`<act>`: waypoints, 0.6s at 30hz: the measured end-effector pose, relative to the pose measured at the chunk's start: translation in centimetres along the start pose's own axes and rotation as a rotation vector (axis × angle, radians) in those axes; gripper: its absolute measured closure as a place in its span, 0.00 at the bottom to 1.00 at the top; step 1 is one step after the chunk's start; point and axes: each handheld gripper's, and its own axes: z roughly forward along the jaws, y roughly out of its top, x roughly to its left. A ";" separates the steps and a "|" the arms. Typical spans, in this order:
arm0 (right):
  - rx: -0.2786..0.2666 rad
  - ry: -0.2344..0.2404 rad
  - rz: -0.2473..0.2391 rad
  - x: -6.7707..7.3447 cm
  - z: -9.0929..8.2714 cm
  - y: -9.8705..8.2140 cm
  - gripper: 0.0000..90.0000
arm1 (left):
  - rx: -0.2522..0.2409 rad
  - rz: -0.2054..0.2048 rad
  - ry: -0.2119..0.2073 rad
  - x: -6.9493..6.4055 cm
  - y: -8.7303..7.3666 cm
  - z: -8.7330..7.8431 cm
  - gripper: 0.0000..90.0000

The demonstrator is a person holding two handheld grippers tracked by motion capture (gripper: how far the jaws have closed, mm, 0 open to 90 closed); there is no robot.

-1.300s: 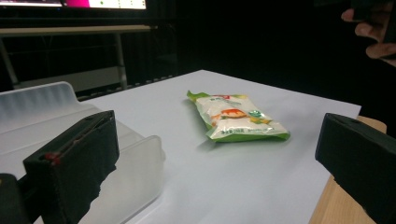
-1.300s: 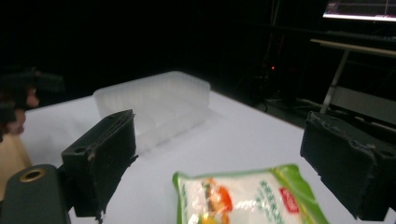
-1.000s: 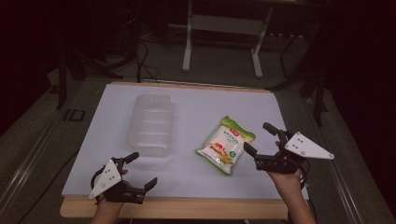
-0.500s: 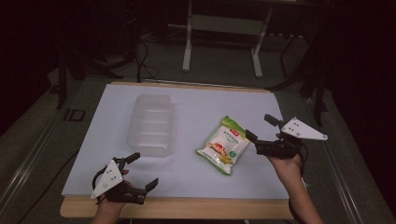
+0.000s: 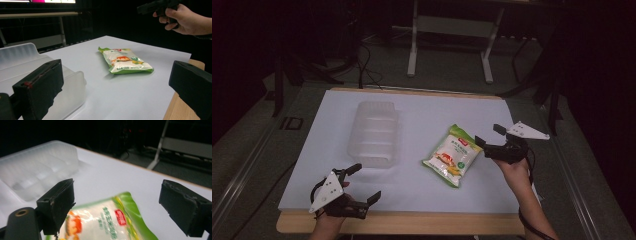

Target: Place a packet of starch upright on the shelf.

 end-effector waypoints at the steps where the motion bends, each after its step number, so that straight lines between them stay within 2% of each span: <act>1: 0.013 -0.002 -0.004 -0.2 0.3 -0.2 0.14 | 0.000 -0.002 -0.003 0.0 0.0 0.0 0.00; 10: 0.117 -0.012 0.031 -1.8 2.9 -2.7 0.15 | 0.003 -0.003 -0.003 0.0 -0.1 0.1 0.00; 18: 0.176 -0.012 0.109 -3.6 5.1 -5.5 0.15 | 0.007 0.002 -0.004 0.0 -0.1 0.1 0.00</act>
